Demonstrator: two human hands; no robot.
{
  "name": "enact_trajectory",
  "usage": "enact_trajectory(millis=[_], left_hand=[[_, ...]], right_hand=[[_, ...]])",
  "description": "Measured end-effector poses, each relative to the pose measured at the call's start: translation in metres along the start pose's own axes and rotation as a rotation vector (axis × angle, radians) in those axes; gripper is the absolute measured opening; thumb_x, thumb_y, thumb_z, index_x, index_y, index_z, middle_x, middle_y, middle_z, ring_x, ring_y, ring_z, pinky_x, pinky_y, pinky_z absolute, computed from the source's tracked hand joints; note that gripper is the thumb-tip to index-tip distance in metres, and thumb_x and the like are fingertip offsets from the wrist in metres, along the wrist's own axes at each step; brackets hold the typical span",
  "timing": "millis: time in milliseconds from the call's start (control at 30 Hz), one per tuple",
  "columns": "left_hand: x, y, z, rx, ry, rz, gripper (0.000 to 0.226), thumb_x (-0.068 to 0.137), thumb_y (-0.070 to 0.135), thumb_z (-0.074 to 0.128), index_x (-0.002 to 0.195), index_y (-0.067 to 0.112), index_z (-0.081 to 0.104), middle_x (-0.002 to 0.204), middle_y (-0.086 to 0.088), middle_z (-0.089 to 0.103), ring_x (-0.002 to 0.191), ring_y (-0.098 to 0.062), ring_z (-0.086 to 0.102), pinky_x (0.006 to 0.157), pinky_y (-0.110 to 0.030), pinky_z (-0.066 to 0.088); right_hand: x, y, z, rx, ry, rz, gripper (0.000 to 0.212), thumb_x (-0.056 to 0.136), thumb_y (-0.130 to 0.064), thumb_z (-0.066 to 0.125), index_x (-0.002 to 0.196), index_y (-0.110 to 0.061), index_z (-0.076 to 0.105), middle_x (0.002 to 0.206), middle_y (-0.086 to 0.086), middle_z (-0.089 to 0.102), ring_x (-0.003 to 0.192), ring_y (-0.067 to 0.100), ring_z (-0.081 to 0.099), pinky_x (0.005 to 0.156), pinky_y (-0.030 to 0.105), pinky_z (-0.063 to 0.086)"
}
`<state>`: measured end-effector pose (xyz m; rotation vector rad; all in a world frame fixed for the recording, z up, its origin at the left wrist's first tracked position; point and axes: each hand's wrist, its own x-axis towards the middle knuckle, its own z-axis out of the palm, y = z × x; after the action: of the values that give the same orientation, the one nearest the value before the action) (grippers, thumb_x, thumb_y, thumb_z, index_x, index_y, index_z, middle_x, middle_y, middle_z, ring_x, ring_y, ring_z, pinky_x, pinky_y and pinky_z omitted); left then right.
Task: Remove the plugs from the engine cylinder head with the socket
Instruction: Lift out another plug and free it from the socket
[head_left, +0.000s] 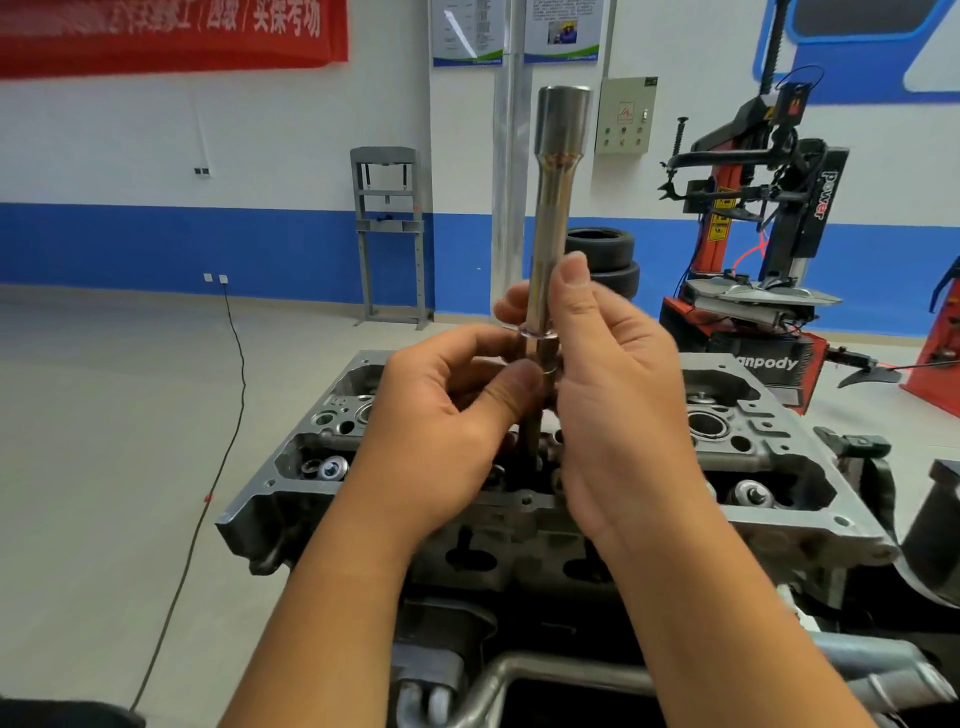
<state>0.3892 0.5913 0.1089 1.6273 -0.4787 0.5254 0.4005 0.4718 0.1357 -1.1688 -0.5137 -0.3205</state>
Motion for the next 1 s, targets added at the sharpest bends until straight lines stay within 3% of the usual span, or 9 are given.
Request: enact_trajectory(millis=[167, 200, 300, 400, 533, 700, 800, 867, 1000], left_hand=[[0.007, 0.01, -0.009, 0.175, -0.03, -0.002, 0.04, 0.073, 0.049, 0.081, 0.105, 0.025, 0.077, 0.086, 0.0, 0.079, 0.079, -0.017, 0.077, 0.07, -0.036, 0.065], [0.008, 0.012, -0.013, 0.207, -0.059, -0.005, 0.036, 0.075, 0.048, 0.079, 0.103, 0.025, 0.078, 0.085, 0.001, 0.079, 0.079, -0.016, 0.077, 0.07, -0.033, 0.064], [0.012, 0.012, -0.025, 0.309, -0.135, -0.046, 0.012, 0.09, 0.038, 0.075, 0.094, 0.028, 0.08, 0.082, 0.005, 0.078, 0.078, -0.011, 0.075, 0.073, -0.032, 0.061], [0.013, 0.009, -0.03, 0.44, -0.151, -0.071, 0.015, 0.098, 0.022, 0.071, 0.088, 0.031, 0.079, 0.079, 0.011, 0.078, 0.079, -0.007, 0.075, 0.079, -0.034, 0.06], [0.012, 0.007, -0.027, 0.538, -0.149, -0.126, 0.013, 0.094, 0.017, 0.077, 0.091, 0.03, 0.08, 0.081, 0.016, 0.077, 0.08, -0.003, 0.074, 0.08, -0.03, 0.06], [0.006, 0.004, -0.023, 0.638, -0.2, -0.124, 0.012, 0.091, 0.02, 0.079, 0.088, 0.032, 0.08, 0.078, 0.02, 0.075, 0.073, 0.002, 0.07, 0.066, -0.015, 0.051], [0.002, 0.003, -0.019, 0.61, -0.217, -0.049, 0.017, 0.085, 0.017, 0.077, 0.085, 0.033, 0.078, 0.077, 0.017, 0.074, 0.063, 0.002, 0.061, 0.058, -0.01, 0.041], [0.0, 0.003, -0.016, 0.515, -0.228, 0.012, 0.012, 0.086, 0.02, 0.075, 0.086, 0.032, 0.076, 0.079, 0.014, 0.073, 0.063, -0.002, 0.06, 0.057, -0.014, 0.042], [0.001, 0.004, -0.011, 0.279, -0.226, 0.079, 0.018, 0.098, 0.032, 0.065, 0.116, 0.032, 0.07, 0.1, 0.004, 0.076, 0.082, -0.022, 0.071, 0.065, -0.029, 0.056]], right_hand=[[0.0, -0.014, -0.006, -0.156, -0.077, -0.12, 0.015, 0.085, -0.029, 0.079, 0.082, -0.015, 0.074, 0.065, -0.008, 0.069, 0.058, 0.003, 0.066, 0.054, 0.015, 0.052], [0.002, -0.017, -0.009, -0.276, -0.07, -0.153, 0.014, 0.087, -0.031, 0.079, 0.082, -0.019, 0.076, 0.065, -0.006, 0.07, 0.056, 0.004, 0.065, 0.053, 0.018, 0.052], [0.009, -0.027, -0.021, -0.601, -0.082, -0.207, 0.017, 0.088, -0.043, 0.078, 0.083, -0.026, 0.078, 0.071, 0.006, 0.072, 0.063, 0.022, 0.068, 0.062, 0.044, 0.059], [0.012, -0.035, -0.026, -0.699, -0.147, -0.249, 0.01, 0.088, -0.04, 0.08, 0.09, -0.03, 0.077, 0.069, -0.005, 0.072, 0.063, 0.016, 0.068, 0.068, 0.05, 0.06], [0.016, -0.038, -0.029, -0.78, -0.233, -0.302, 0.012, 0.096, -0.023, 0.073, 0.103, -0.031, 0.067, 0.076, -0.009, 0.071, 0.066, 0.01, 0.067, 0.067, 0.044, 0.058], [0.014, -0.043, -0.036, -0.598, -0.356, -0.167, 0.009, 0.102, -0.014, 0.064, 0.106, -0.022, 0.063, 0.089, 0.003, 0.076, 0.053, 0.006, 0.063, 0.05, 0.021, 0.049], [0.013, -0.039, -0.033, -0.561, -0.326, -0.194, 0.005, 0.096, -0.023, 0.07, 0.099, -0.02, 0.066, 0.086, 0.003, 0.07, 0.051, 0.011, 0.065, 0.048, 0.022, 0.05], [0.012, -0.036, -0.029, -0.609, -0.301, -0.249, 0.008, 0.094, -0.026, 0.074, 0.097, -0.022, 0.067, 0.084, -0.003, 0.066, 0.056, 0.016, 0.068, 0.053, 0.032, 0.056], [0.014, -0.032, -0.028, -0.674, -0.283, -0.316, 0.019, 0.099, -0.016, 0.067, 0.114, -0.027, 0.066, 0.086, -0.005, 0.065, 0.061, 0.016, 0.066, 0.061, 0.041, 0.057]])
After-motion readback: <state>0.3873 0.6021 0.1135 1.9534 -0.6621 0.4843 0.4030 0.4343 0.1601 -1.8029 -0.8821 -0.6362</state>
